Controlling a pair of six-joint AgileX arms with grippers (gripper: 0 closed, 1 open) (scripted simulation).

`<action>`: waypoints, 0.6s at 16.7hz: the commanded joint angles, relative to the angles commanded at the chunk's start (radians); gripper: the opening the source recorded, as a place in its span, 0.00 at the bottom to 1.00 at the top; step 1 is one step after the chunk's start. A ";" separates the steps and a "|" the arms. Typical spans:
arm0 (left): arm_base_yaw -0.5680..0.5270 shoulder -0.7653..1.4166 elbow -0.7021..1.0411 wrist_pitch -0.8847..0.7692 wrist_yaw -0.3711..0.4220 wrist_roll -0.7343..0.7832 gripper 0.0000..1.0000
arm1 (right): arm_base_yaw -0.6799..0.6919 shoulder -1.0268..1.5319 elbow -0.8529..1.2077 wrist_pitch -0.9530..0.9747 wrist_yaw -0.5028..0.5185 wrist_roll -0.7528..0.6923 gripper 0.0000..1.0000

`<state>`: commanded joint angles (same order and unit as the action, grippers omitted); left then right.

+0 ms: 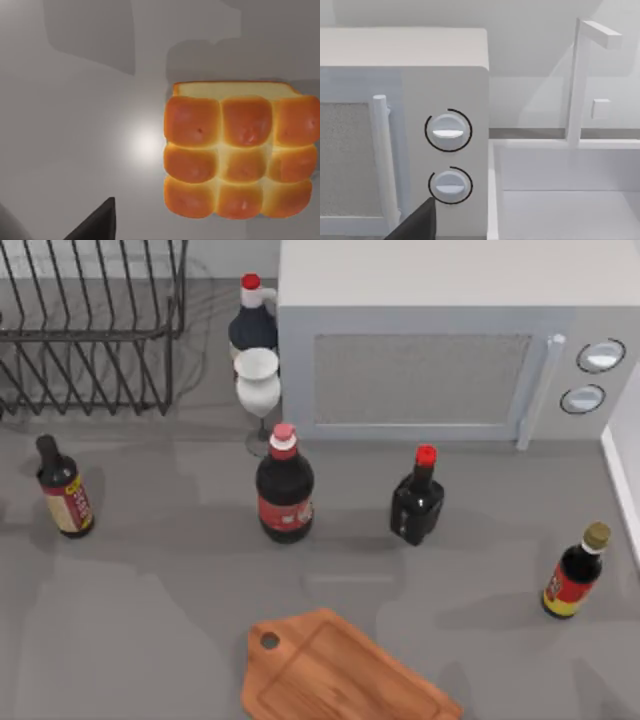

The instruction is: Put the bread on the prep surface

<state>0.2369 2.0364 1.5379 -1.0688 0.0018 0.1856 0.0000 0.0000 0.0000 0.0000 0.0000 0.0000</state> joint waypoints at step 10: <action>0.014 0.043 -0.050 0.091 -0.001 0.014 1.00 | 0.000 0.000 0.000 0.000 0.000 0.000 1.00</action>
<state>0.2510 2.0789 1.4880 -0.9778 0.0012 0.1995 0.0000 0.0000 0.0000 0.0000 0.0000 0.0000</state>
